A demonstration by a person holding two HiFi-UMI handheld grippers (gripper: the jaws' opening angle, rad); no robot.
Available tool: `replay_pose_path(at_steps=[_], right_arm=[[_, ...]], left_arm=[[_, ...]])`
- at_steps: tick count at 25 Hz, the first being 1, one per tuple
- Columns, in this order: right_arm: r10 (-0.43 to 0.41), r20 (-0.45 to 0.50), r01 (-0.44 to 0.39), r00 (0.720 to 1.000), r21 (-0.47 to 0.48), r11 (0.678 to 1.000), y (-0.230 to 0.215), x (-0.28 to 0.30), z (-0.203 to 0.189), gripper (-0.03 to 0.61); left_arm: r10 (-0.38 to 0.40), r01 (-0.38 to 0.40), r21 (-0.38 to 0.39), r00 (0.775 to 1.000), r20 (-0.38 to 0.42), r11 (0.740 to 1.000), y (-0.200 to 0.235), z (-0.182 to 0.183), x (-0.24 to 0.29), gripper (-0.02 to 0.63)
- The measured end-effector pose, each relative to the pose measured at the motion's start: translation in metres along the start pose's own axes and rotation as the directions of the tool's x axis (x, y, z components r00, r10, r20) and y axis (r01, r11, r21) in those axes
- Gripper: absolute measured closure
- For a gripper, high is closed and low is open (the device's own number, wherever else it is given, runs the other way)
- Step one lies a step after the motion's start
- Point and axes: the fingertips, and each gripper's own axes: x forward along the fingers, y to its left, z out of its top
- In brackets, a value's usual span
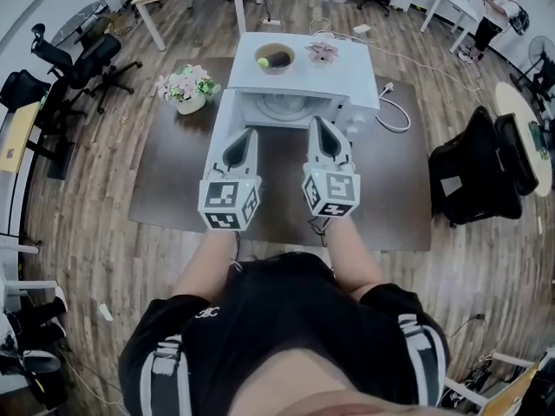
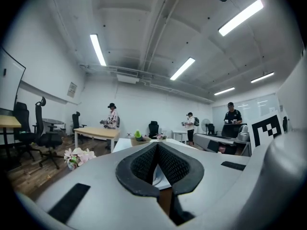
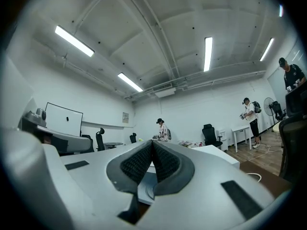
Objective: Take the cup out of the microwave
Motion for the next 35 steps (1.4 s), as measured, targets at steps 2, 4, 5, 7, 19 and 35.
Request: replay_pose_path(at_steps=[2, 4, 5, 7, 19, 35], right_arm=[[0.016, -0.008, -0.016, 1.000, 0.001, 1.000, -0.004, 0.007, -0.008, 0.578], [0.025, -0.019, -0.025, 1.000, 0.002, 1.000, -0.007, 0.014, -0.016, 0.578], [0.025, -0.025, -0.025, 0.999, 0.003, 1.000, -0.008, 0.017, -0.020, 0.578], [0.028, -0.034, -0.028, 0.999, 0.009, 1.000, -0.010, 0.022, -0.029, 0.578], [0.102, -0.212, -0.097, 0.972, 0.036, 0.995, -0.007, 0.082, -0.128, 0.114], [-0.128, -0.339, 0.105, 0.932, -0.085, 0.991, -0.069, 0.199, -0.254, 0.118]], left_arm=[[0.019, -0.019, -0.002, 1.000, -0.006, 1.000, 0.002, -0.004, 0.007, 0.614], [0.033, -0.033, -0.003, 0.999, -0.012, 0.999, 0.003, -0.009, 0.013, 0.614], [0.039, -0.039, -0.003, 0.999, -0.014, 0.999, 0.004, -0.010, 0.015, 0.614], [0.048, -0.048, -0.002, 0.999, -0.014, 0.999, 0.005, -0.013, 0.018, 0.614], [0.088, -0.090, -0.023, 0.994, -0.061, 0.996, 0.023, -0.040, 0.033, 0.614], [0.158, -0.160, -0.005, 0.976, -0.149, 0.987, 0.054, -0.084, 0.058, 0.614]])
